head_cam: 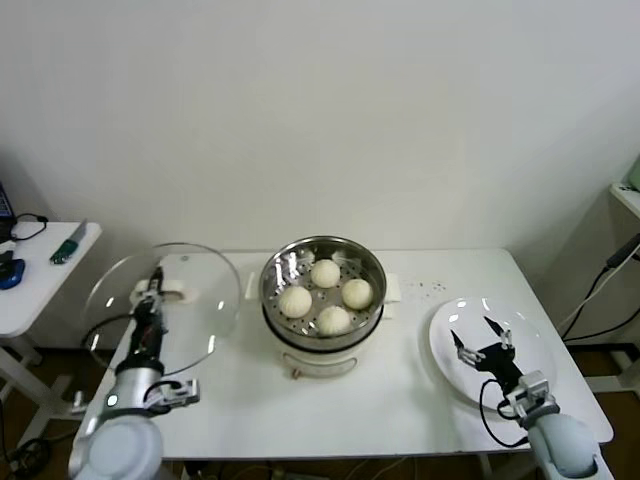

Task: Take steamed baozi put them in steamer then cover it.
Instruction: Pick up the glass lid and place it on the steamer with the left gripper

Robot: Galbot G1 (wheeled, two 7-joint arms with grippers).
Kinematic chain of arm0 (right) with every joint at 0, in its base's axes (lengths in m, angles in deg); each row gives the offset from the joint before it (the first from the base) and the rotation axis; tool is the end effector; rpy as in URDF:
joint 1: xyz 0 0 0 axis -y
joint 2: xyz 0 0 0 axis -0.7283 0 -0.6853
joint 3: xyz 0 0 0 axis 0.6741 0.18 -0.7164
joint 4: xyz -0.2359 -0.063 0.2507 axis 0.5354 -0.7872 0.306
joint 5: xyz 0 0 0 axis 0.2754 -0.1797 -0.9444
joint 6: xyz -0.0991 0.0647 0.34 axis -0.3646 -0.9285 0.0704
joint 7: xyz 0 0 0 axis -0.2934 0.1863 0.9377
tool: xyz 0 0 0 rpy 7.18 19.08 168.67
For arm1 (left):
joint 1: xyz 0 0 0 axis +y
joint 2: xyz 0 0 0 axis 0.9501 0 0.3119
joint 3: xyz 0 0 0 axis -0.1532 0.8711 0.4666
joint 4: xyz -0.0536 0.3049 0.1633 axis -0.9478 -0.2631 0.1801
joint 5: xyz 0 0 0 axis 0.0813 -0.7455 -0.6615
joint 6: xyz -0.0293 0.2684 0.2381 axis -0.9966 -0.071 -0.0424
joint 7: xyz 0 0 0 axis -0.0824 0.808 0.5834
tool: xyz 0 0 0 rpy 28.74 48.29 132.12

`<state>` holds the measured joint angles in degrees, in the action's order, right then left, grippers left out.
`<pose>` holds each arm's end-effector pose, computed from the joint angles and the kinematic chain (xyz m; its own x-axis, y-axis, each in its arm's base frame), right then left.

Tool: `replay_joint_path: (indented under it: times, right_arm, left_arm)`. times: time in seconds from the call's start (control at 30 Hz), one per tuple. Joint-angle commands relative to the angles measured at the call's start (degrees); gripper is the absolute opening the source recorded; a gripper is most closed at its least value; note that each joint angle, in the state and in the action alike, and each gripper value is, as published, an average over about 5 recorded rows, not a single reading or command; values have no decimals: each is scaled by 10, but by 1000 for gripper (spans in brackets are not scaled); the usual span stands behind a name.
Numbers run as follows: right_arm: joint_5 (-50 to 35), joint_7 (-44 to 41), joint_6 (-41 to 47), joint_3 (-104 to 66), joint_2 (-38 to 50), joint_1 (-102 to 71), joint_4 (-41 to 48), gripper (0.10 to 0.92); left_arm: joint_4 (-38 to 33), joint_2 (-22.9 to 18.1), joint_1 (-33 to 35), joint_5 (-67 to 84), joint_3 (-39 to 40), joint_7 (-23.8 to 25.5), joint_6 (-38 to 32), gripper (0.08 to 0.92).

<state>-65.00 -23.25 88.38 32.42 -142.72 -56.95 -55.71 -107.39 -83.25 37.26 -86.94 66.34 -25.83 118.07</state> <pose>0.2773 -0.1842 -0.3779 -0.9442 -0.1795 0.2761 -0.2520 0.9336 -0.2549 0.2352 0.0584 -0.2496 -0.9785 -0.1601 -0.1299 -0.1084 -0.1366 0.9847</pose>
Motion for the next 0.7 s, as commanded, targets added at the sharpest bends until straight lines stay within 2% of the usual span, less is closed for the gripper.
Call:
replay_joint_path:
  times: [0.03, 0.17, 0.33, 0.6, 0.7]
  right_arm:
    - [10, 4, 6, 17, 8, 23, 16, 823]
    - [13, 5, 6, 15, 2, 25, 17, 823]
    - [18, 5, 5, 7, -5, 21, 18, 823]
    - [26, 6, 2, -10, -12, 7, 16, 823]
    - [27, 5, 0, -18, -14, 2, 16, 823]
  left_arm:
    - [-15, 49, -191, -25, 208, 103, 85, 148]
    - [19, -10, -253, -50, 254, 146, 107, 148]
    - [61, -91, -300, -97, 275, 185, 112, 148]
    - [134, -195, -344, -154, 299, 216, 112, 148]
    - [157, -222, -348, -163, 305, 215, 112, 148]
